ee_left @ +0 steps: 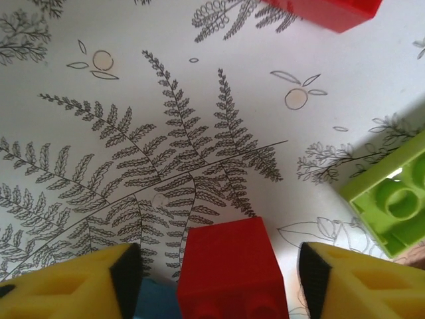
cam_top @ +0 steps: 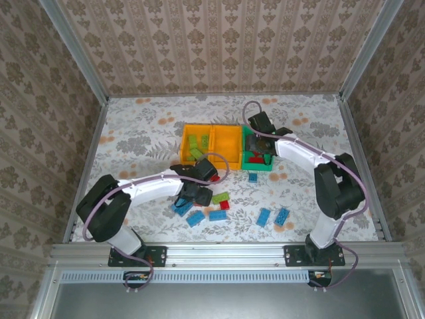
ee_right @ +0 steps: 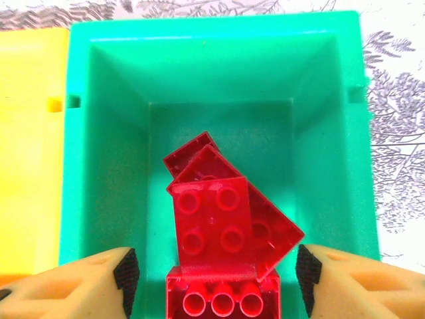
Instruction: Sort the legos into containers by color
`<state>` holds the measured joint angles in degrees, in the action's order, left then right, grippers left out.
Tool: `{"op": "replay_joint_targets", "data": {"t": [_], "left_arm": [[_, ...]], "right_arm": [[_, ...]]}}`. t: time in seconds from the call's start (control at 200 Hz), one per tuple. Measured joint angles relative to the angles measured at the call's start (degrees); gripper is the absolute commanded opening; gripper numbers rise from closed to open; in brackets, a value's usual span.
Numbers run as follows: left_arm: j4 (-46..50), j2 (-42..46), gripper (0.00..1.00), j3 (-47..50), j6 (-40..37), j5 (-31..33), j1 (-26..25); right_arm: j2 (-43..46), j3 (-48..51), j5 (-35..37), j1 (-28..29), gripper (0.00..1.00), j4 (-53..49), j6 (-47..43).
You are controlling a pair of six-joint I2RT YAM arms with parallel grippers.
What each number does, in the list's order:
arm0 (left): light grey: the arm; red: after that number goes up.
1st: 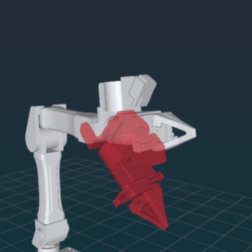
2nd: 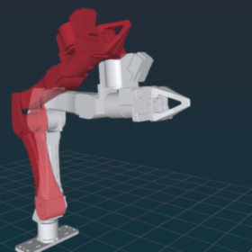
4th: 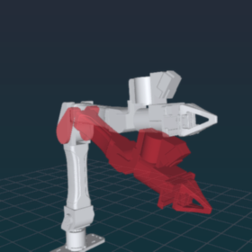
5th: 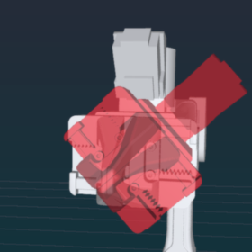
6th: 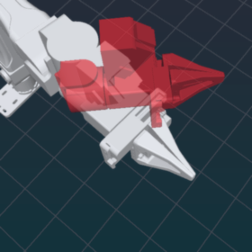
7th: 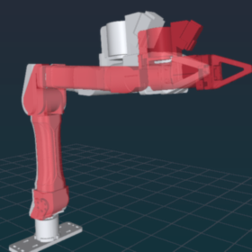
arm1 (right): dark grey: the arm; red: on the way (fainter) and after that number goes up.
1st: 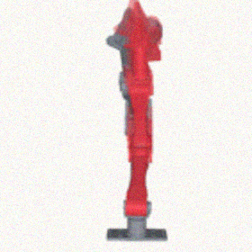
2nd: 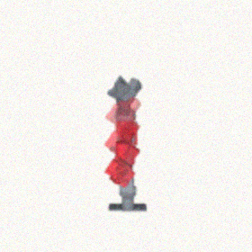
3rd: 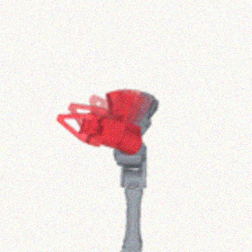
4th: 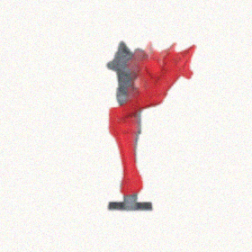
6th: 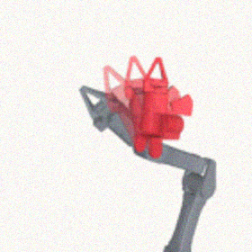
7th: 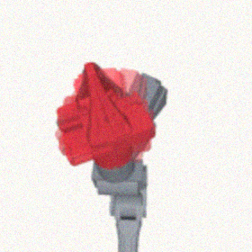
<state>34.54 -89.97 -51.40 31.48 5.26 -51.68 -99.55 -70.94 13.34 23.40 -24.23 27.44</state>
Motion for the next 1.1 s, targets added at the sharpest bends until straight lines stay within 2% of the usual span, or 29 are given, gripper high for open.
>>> {"op": "replay_joint_targets", "data": {"t": [0.14, 0.26, 0.48, 0.68, 0.885, 1.1], "left_arm": [[0.0, -1.0, 0.33, 0.0, 0.1, 0.4, 0.0], [-0.3, -1.0, 0.27, -0.2, 0.3, 0.6, 0.0], [0.2, -1.0, 0.24, -3.1, -0.3, 0.9, 0.0], [-0.4, -2.1, 0.23, -14.6, -4.2, -0.4, 0.8], [-3.3, -10.8, 0.23, -30.9, -8.9, -4.3, 3.1], [-4.7, -22.3, 0.24, -43.5, -11.8, -10.3, 4.5]], "right_arm": [[5.0, 1.9, 0.0, 0.0, 0.75, 0.2, 0.0], [8.2, 3.1, 0.1, 0.0, 0.77, 0.3, 0.0], [13.1, 7.8, 2.0, 0.0, 0.79, 0.4, 0.0], [18.1, 13.2, 3.0, 0.0, 0.80, 0.6, 0.5], [24.0, 19.8, 3.0, 0.0, 0.80, 0.9, 2.8], [29.3, 27.1, 2.3, 0.0, 0.79, 1.3, 5.6]]}}
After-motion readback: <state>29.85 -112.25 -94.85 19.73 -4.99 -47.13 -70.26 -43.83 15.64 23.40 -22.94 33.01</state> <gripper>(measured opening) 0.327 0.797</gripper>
